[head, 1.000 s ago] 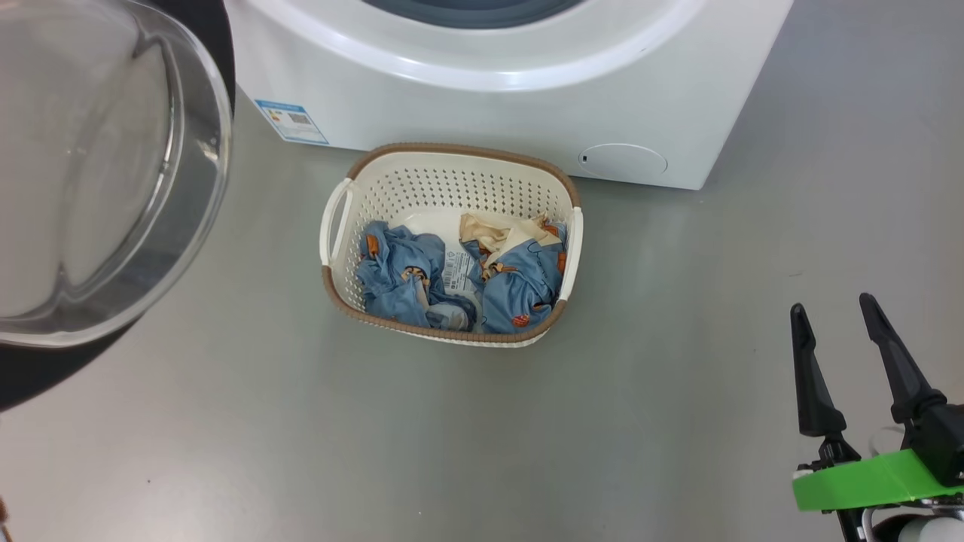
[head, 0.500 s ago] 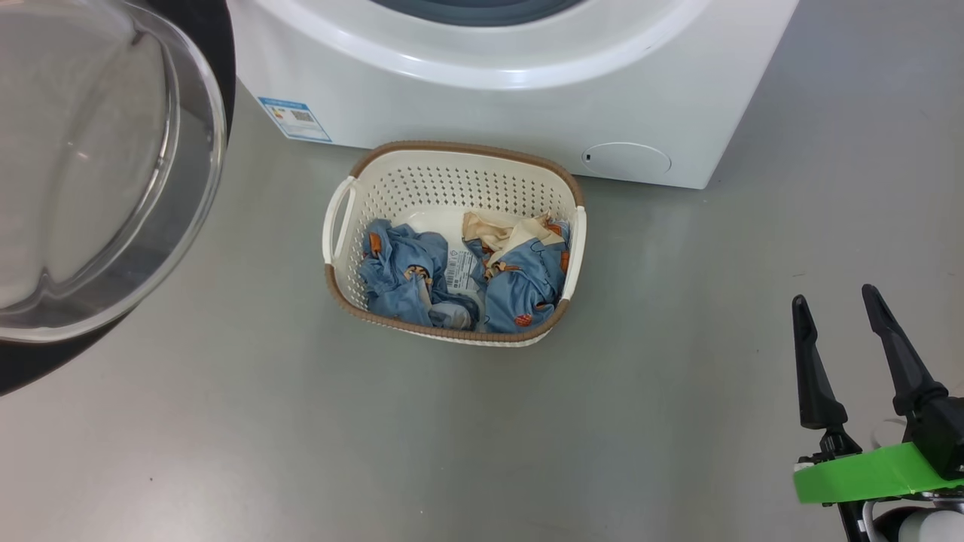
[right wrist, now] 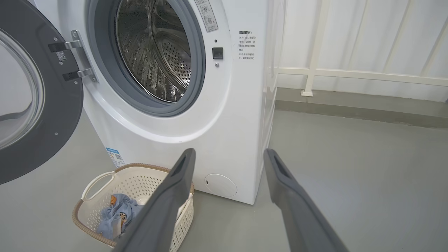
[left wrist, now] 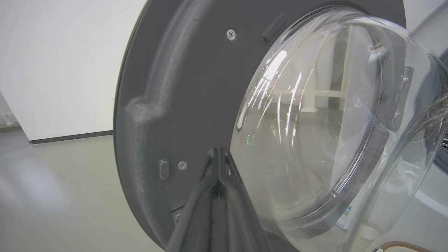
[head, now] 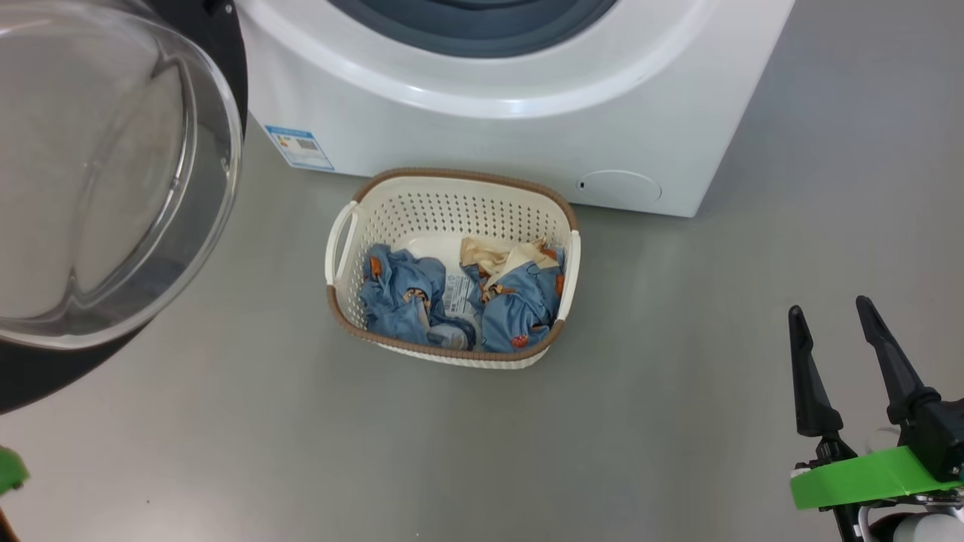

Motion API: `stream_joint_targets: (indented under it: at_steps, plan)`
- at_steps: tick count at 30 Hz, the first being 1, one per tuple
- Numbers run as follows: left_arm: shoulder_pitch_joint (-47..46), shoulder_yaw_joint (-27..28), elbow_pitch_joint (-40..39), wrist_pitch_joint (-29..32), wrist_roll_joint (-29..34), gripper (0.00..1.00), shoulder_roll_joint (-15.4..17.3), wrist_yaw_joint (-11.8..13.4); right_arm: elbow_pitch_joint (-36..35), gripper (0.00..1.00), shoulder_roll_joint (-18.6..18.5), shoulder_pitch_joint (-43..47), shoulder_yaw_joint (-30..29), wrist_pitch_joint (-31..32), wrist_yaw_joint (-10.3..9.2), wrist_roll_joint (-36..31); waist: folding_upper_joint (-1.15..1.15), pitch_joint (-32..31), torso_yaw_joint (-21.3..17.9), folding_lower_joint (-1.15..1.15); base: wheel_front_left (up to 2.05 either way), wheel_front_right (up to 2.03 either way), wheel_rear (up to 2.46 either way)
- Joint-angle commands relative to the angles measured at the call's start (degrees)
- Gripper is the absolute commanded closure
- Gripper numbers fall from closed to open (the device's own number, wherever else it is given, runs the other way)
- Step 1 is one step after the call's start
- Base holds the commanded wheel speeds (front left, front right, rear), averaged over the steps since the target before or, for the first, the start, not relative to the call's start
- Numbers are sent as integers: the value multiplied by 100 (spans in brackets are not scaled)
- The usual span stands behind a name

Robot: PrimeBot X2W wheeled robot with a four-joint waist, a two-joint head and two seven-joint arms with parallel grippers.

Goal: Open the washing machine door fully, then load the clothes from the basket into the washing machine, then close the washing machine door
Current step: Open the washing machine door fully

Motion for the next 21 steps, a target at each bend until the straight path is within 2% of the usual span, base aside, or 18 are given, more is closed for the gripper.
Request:
stream_joint_targets:
  at_steps: [1, 8, 14, 15, 17, 18, 19, 21]
  plan:
    - [203, 207, -353, -28, 128, 100, 154, -65, -88, 0, -21, -39, 166, -66, 17, 52, 0, -143, -36, 0, 0, 0, 0]
    - [1125, -208, -1362, -28, 584, 100, -441, -236, 88, 0, -21, 146, 234, -138, 17, 138, 0, -536, -127, 0, 0, 0, 0]
    - [1775, -885, -1837, -28, 737, 100, -619, -269, 173, 0, -21, 358, 309, -169, 17, 210, 0, -844, -261, 0, 0, 0, 0]
    - [1854, -995, -1880, -28, 732, 76, -630, -268, 184, 0, -21, 380, 323, -172, 17, 222, 0, -890, -294, 0, 0, 0, 0]
    - [1976, -1227, -1931, 17, 720, 50, -644, -308, 193, 0, -21, 425, 356, -177, 17, 243, 0, -976, -355, 0, 0, 0, 0]
    - [2016, -1332, -1953, 50, 728, 18, -648, -326, 198, 0, -21, 447, 374, -178, 17, 253, 0, -1015, -383, 0, 0, 0, 0]
    - [2034, -1426, -1978, 73, 720, 0, -651, -359, 202, 0, -21, 465, 391, -180, 17, 259, 0, -1051, -412, 0, 0, 0, 0]
    - [2049, -1514, -2001, 87, 734, 0, -652, -382, 207, 0, -21, 483, 411, -182, 17, 257, 0, -1091, -442, 0, 0, 0, 0]
